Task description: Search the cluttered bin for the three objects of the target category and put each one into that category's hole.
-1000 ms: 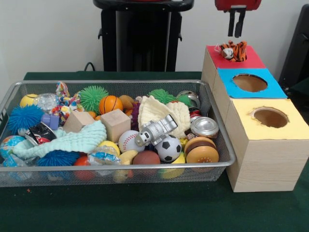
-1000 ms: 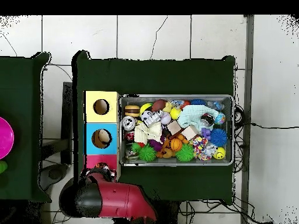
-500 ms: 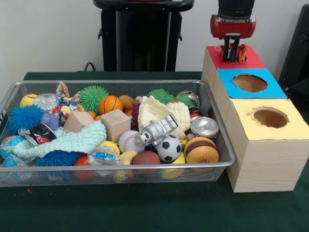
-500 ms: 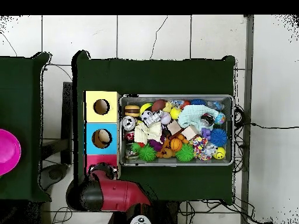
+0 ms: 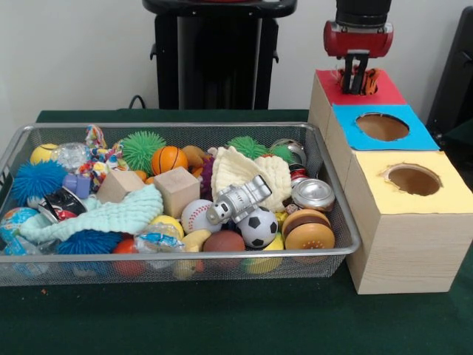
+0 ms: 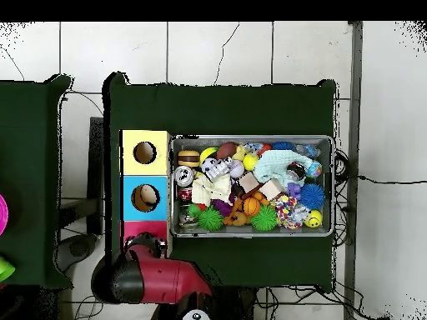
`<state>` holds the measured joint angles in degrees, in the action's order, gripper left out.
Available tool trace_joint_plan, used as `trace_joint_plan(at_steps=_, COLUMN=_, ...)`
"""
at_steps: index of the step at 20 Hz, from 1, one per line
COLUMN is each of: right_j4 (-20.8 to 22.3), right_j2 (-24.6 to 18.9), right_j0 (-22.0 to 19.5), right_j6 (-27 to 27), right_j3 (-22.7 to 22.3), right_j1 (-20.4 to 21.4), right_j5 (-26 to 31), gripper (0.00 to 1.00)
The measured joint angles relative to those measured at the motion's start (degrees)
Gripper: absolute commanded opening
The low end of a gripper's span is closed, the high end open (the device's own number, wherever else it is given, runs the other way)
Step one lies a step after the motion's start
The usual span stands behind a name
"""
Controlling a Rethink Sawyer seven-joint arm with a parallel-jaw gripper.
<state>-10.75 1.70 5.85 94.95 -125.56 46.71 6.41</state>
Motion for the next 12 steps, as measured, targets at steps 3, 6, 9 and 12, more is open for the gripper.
trace_joint_plan(at_steps=3, right_j4=0.0, right_j2=0.5, right_j0=0.9, right_j6=0.0, right_j3=0.0, right_j1=0.6, right_j5=1.6, gripper=0.00)
trace_joint_plan(at_steps=6, right_j4=0.0, right_j2=2.1, right_j0=2.7, right_j6=0.0, right_j3=0.7, right_j1=3.9, right_j5=10.1, gripper=0.00)
trace_joint_plan(at_steps=9, right_j4=0.1, right_j2=2.9, right_j0=3.5, right_j6=0.0, right_j3=1.3, right_j1=6.2, right_j5=16.6, gripper=0.00)
trace_joint_plan(at_steps=12, right_j4=0.1, right_j2=3.5, right_j0=4.2, right_j6=0.0, right_j3=2.0, right_j1=9.5, right_j5=26.2, gripper=0.00)
